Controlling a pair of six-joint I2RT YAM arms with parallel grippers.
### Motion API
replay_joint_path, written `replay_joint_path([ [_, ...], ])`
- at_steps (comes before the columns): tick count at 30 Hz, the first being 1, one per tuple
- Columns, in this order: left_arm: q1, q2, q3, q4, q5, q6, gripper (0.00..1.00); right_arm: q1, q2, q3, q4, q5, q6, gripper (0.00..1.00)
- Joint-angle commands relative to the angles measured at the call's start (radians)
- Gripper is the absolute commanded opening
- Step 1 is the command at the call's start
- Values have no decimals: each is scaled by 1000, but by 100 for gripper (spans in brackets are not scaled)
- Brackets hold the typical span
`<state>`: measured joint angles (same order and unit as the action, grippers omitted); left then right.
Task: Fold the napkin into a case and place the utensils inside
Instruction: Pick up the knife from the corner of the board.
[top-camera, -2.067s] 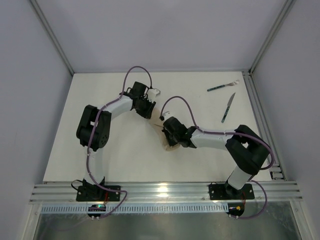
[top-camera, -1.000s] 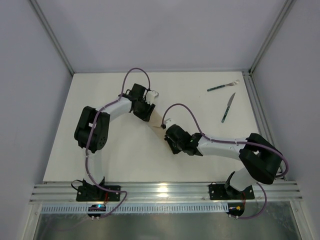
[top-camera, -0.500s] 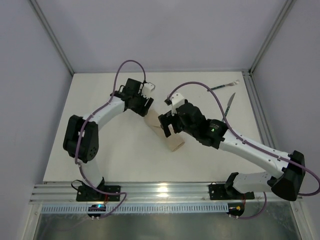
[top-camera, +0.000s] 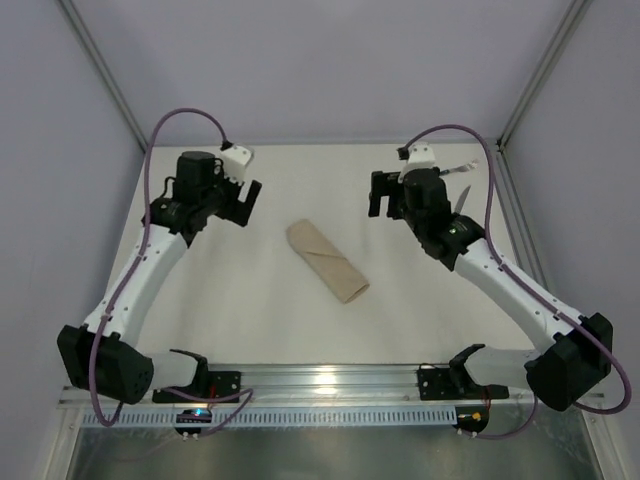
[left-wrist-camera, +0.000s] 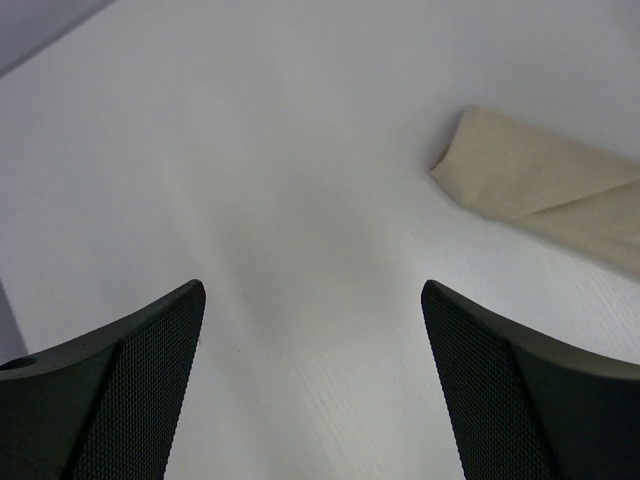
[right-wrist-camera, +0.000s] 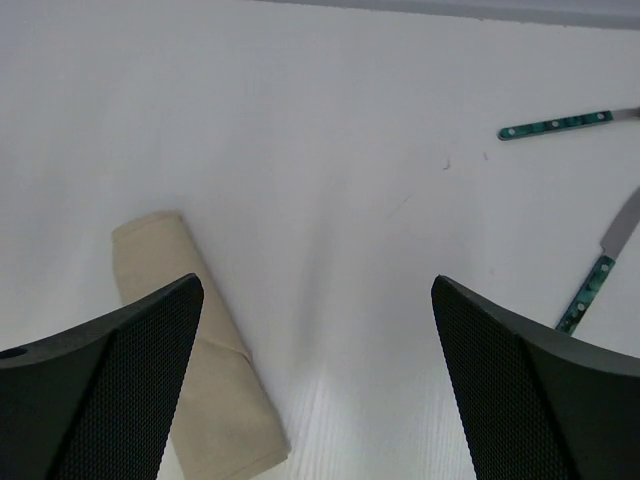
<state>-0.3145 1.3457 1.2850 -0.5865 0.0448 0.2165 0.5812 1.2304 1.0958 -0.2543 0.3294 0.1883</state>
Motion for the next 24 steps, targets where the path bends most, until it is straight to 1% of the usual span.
replay_joint_path([
  [1, 105, -98, -29, -70, -2, -20, 91, -113, 11, 47, -15, 20, 86, 99],
  [2, 130, -117, -48, -81, 1, -22, 92, -195, 12, 50, -42, 32, 105, 99],
  [3, 176, -155, -62, -93, -2, -25, 94, -237, 20, 55, -72, 48, 141, 98],
  [4, 198, -177, -79, -92, -5, -29, 95, -285, 24, 55, -123, 33, 157, 96],
  [5, 213, -197, -122, -88, -8, -37, 98, -384, 29, 49, -135, 5, 169, 92],
  [7, 248, -246, -168, -67, -34, -35, 99, -492, 43, 4, -132, -70, 204, 83],
  [8, 252, -250, -196, -65, -34, -46, 99, -545, 52, -19, -125, -137, 221, 79],
  [9, 253, -244, -203, -70, -66, -52, 99, -646, 64, -60, -116, -173, 238, 72],
  [10, 255, -226, -207, -76, -77, -60, 99, -681, 95, -77, -91, -196, 256, 68],
  [12, 255, -208, -217, -75, -88, -68, 99, -713, 141, -94, -77, -187, 254, 63],
  [13, 258, -201, -220, -73, -89, -68, 99, -716, 170, -85, -82, -169, 244, 63],
  [15, 259, -198, -227, -62, -77, -71, 99, -716, 268, -36, -95, -130, 223, 63],
  [16, 258, -200, -227, -62, -71, -71, 99, -716, 300, -18, -106, -127, 214, 63],
  [17, 259, -204, -228, -64, -66, -69, 99, -716, 366, 5, -112, -127, 203, 63],
  [20, 259, -209, -234, -64, -62, -69, 99, -716, 457, 94, -145, -109, 178, 63],
  [21, 259, -210, -236, -62, -66, -68, 99, -718, 515, 137, -157, -99, 172, 63],
  [24, 259, -217, -242, -59, -75, -66, 99, -718, 607, 193, -200, -61, 152, 63],
])
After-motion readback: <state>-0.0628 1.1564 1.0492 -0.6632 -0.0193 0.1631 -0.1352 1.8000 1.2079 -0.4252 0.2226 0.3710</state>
